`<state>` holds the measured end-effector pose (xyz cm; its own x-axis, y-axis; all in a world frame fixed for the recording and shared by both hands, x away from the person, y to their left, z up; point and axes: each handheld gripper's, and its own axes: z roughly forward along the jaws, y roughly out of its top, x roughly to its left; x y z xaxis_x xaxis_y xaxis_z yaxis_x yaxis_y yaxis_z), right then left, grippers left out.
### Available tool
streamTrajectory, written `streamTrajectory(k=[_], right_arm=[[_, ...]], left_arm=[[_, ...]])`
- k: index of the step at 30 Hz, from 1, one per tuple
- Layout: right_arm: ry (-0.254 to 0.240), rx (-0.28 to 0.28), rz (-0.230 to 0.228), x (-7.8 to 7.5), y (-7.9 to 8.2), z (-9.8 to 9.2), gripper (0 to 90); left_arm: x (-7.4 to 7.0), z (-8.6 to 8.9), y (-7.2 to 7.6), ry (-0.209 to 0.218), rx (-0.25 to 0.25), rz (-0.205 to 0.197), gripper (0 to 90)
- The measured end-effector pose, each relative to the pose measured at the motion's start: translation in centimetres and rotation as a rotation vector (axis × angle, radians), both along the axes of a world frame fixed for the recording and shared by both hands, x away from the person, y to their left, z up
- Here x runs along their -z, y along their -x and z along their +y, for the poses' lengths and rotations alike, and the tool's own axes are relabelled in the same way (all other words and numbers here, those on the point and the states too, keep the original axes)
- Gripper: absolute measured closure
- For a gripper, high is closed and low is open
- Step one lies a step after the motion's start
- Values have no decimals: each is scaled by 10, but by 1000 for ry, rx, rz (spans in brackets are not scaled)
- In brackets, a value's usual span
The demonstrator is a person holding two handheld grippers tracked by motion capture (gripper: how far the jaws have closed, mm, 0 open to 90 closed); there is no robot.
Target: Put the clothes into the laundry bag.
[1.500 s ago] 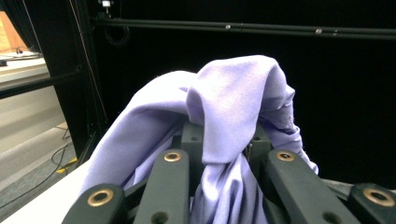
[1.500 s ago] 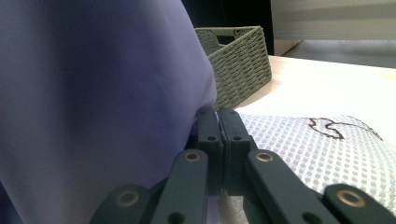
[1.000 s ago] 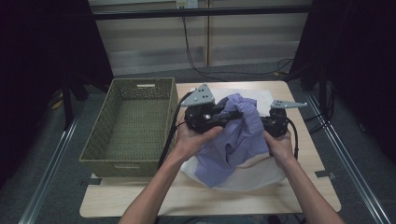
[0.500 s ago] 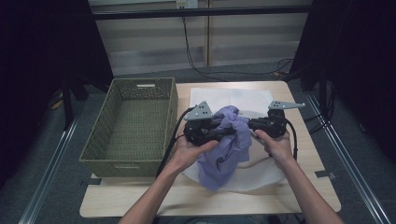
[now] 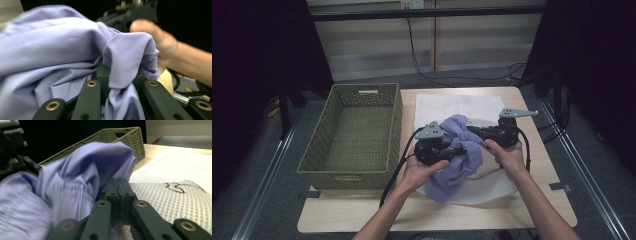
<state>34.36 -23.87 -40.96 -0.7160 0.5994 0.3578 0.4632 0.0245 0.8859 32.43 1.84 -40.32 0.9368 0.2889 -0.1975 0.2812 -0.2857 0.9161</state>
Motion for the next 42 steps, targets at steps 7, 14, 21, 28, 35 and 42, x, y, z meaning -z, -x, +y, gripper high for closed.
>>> streamTrajectory(k=[7, 14, 21, 28, 35, 42], right_arm=[[6, 0, 1, 0, 0, 1, 884], [12, -6, 7, 2, 0, 3, 883], [14, -9, 8, 4, 0, 4, 883], [19, -10, 18, 8, 3, 3, 884], [35, -10, 47, 16, 8, 4, 884], [61, -13, 73, 26, 16, 3, 883]], left_arm=[[15, 0, 2, -29, 8, 15, 759], [34, -6, 2, -85, 14, 28, 757], [51, -20, -1, -162, 27, 39, 752], [71, -27, -2, -225, 38, 54, 743], [85, -33, -4, -289, 27, 62, 731], [87, -36, -3, -286, 32, 76, 668]])
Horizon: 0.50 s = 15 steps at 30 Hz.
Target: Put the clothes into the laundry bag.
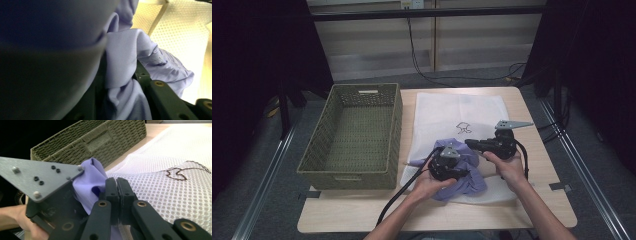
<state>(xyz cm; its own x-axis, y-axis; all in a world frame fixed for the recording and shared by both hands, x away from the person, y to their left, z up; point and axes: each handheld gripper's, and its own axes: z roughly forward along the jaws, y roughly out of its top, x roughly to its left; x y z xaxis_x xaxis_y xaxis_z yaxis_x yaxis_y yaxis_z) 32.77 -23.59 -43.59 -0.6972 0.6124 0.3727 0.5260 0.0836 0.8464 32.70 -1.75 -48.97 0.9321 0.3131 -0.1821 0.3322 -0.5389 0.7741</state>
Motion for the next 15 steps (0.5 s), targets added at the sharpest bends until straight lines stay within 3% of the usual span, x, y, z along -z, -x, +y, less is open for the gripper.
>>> streamTrajectory(k=[3, 5, 6, 9, 13, 15], right_arm=[[3, -1, 2, 1, -1, 0, 883], [2, -2, 1, 1, -1, 1, 883], [1, -2, 1, 1, -1, 1, 883], [0, -4, 1, 1, -2, 0, 883], [2, -4, -7, 2, -2, 0, 880], [2, -4, -8, 2, -2, 0, 880]], left_arm=[[-7, 1, 1, -13, 16, -1, 628], [-11, 3, 2, -26, 32, 7, 559], [-14, 3, 4, -45, 24, -13, 529], [-22, 8, 6, -64, 27, 1, 418], [-35, 19, 9, -24, 28, 20, 343], [-42, 28, 13, -14, 29, 9, 333]])
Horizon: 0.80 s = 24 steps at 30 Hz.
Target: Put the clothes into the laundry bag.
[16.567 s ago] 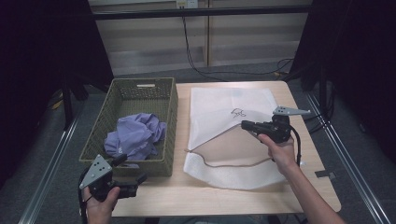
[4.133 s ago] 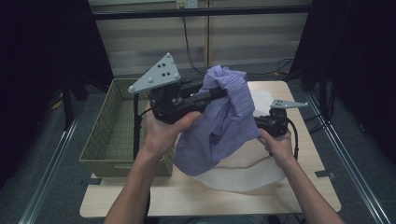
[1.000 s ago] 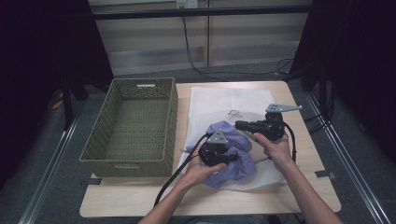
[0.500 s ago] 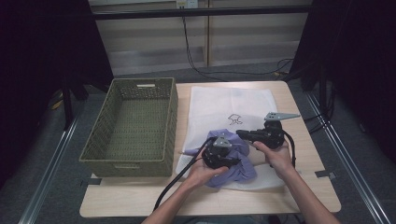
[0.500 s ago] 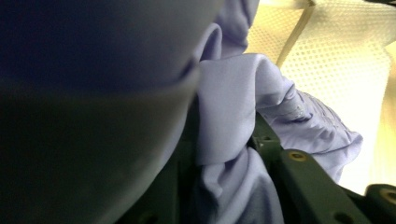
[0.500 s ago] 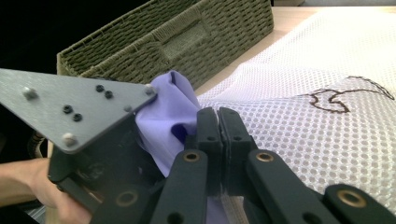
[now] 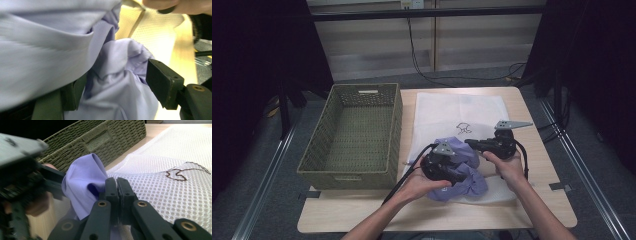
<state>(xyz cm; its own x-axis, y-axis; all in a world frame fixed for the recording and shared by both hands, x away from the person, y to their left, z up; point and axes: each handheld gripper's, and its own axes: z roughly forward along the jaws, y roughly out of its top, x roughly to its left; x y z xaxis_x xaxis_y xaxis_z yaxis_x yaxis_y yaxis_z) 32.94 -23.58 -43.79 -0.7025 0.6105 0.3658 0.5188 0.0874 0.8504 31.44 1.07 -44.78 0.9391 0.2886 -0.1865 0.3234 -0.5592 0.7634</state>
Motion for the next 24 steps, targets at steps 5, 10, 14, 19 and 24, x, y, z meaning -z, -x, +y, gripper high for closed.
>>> streamTrajectory(k=[5, 10, 14, 19, 24], right_arm=[[9, -1, 7, 2, 0, 1, 878], [12, 1, 8, 2, 0, 2, 876], [13, 2, 5, 2, -1, 2, 875], [10, 2, 9, 2, 0, 3, 871], [8, 3, 7, 2, 0, 2, 869]], left_arm=[[-13, 28, 12, -9, -24, -47, 425], [-18, 57, 20, 10, -61, -63, 544], [-7, 74, 32, -38, -50, -58, 608], [7, 89, 42, -103, -54, -67, 586], [17, 94, 57, -150, -44, -79, 625]])
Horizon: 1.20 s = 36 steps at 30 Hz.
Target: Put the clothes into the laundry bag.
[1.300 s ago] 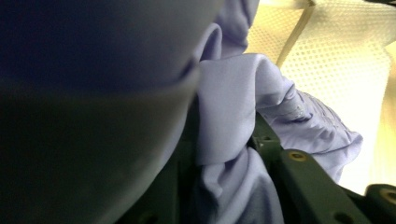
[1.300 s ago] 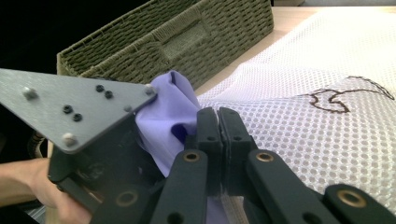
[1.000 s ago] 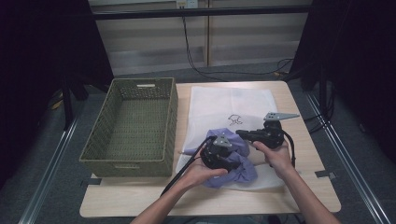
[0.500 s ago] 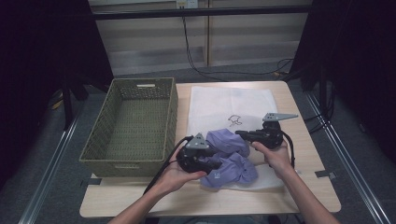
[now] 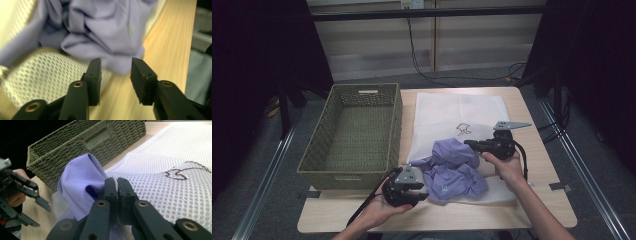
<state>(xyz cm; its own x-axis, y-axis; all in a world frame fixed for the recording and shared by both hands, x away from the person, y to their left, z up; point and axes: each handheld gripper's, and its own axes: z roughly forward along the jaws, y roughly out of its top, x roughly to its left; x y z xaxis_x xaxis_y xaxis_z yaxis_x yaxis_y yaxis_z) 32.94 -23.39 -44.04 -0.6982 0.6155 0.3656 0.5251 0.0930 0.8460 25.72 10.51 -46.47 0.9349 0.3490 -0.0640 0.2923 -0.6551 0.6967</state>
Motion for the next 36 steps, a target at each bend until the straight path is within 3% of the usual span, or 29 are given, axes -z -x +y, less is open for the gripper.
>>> streamTrajectory(k=[2, 6, 13, 15, 20, 21, 23, 24, 25, 26, 28, 29, 31, 32, 33, 35, 36], right_arm=[[5, -1, -1, -1, 0, 0, 869], [7, -2, -3, -2, 2, 0, 865], [13, -7, -9, -2, 3, 0, 855], [9, -6, -9, -3, 4, 0, 847], [-10, 3, -24, -8, 4, -3, 812], [-8, 6, -27, -9, 5, -4, 805], [-16, 15, -36, -12, 6, -5, 759], [-22, 15, -42, -14, 7, -6, 749], [-28, 8, -50, -17, 8, -6, 723], [-30, 5, -59, -19, 9, -5, 696], [-43, 4, -78, -27, 13, -4, 659], [-49, -3, -89, -30, 16, -3, 641], [-50, -28, -92, -34, 22, 1, 610], [-47, -52, -91, -34, 25, 4, 604], [-40, -70, -86, -35, 29, 7, 602], [-30, -105, -89, -35, 36, 13, 602], [-25, -115, -89, -35, 40, 15, 604]], left_arm=[[4, 3, -1, -20, 2, 12, 638], [12, 7, -3, -33, -30, -3, 640], [21, 1, -7, -91, -44, -20, 641], [22, -2, -8, -111, -35, -16, 690], [22, -7, -10, -115, -11, -15, 768], [23, -9, -9, -102, -33, -12, 781], [23, -11, -8, -108, -25, -18, 801], [21, -10, -9, -144, 1, -21, 814], [22, -11, -9, -131, -4, -16, 822], [24, -13, -7, -89, -33, -3, 833], [24, -13, -8, -93, -22, -3, 844], [22, -12, -10, -127, 1, -6, 849], [23, -12, -10, -109, -1, 4, 855], [23, -11, -11, -121, 8, 2, 855], [25, -12, -9, -89, -27, 8, 855], [24, -12, -9, -86, -26, 13, 855], [23, -10, -11, -120, 3, 0, 856]])
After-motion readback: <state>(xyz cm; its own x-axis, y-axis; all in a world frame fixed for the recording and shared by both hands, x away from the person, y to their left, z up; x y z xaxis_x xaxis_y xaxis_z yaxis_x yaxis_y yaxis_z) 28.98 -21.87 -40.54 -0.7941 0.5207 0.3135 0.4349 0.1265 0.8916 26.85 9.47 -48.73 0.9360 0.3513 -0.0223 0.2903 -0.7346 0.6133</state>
